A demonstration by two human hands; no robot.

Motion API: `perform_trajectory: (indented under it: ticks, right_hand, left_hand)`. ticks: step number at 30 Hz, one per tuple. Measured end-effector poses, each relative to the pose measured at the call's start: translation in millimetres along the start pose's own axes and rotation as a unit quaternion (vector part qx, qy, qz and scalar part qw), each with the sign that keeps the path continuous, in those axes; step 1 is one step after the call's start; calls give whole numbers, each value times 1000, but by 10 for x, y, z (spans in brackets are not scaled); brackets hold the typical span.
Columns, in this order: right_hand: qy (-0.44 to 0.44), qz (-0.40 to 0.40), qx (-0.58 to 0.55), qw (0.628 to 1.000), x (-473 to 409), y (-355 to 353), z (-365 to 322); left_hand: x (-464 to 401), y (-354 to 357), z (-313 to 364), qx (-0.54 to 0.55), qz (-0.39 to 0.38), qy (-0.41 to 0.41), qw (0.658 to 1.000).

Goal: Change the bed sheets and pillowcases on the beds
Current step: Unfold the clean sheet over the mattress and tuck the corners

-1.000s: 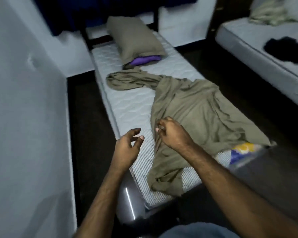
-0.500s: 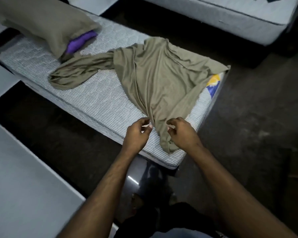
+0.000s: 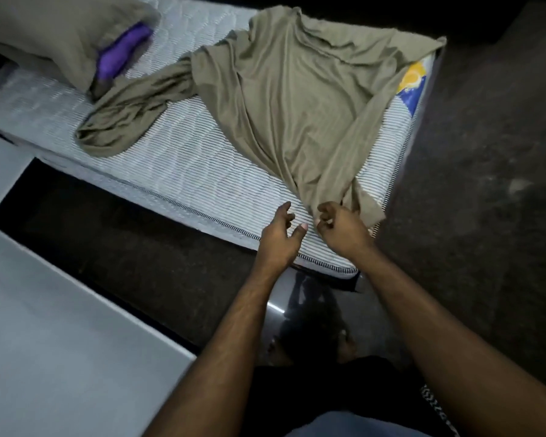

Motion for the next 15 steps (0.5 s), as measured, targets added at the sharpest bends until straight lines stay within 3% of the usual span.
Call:
perform_trajectory:
  ticks: [3,6,9,11,13,15]
  right_hand:
    - [59,33,-55,996,-357,420,208]
    - [56,44,-66,995,-881,879,423]
    - [-25,29,48,998,-1568,1279,769]
    - [-24,30,168,985,-1966,1542,1138]
    - [-25,82,281,956,-2154,1756,1381]
    - [-43,173,319,931,-2207,1930,1514]
  left_hand:
    - [-463,143,-328,4,-7,6,1000]
    - [-1237,281,-850,-14,16,11,1000]
    - [-2055,532,-1391,-155,32,112,981]
    - [-2444,804,-1666,-275,48,206,938]
    - [-2603,985,-1834,-328,77,244,909]
    - [-2741,1126,-2028,-329,146,251,898]
Point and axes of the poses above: each hand's wrist, its own x-axis away from the middle knuckle, its own y-axis out of the palm, z = x × y, the point moved 4 cm from there along -x, towards the middle knuckle, and after that the axes turned 4 degrees about x, right-handed, at the moved point
